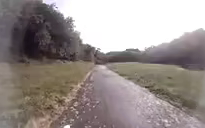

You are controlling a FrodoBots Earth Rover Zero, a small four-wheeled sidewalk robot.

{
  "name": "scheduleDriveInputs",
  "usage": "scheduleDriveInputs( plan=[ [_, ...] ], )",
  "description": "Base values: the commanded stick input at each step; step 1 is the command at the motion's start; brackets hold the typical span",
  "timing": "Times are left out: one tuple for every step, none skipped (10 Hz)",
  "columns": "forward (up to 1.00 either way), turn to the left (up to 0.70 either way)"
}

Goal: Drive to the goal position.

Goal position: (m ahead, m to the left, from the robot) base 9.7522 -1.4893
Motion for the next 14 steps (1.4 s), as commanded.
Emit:
scheduleDriveInputs(
  plan=[
    [1.0, -0.08],
    [1.0, -0.23],
    [1.0, -0.29],
    [1.0, -0.19],
    [1.0, 0.0],
    [1.0, 0.0],
    [1.0, 0.0],
    [1.0, 0.0],
    [1.0, 0.0],
    [1.0, 0.0],
    [1.0, 0.0],
    [1.0, 0.0],
    [1.0, 0.0],
    [1.0, 0.0]
  ],
)
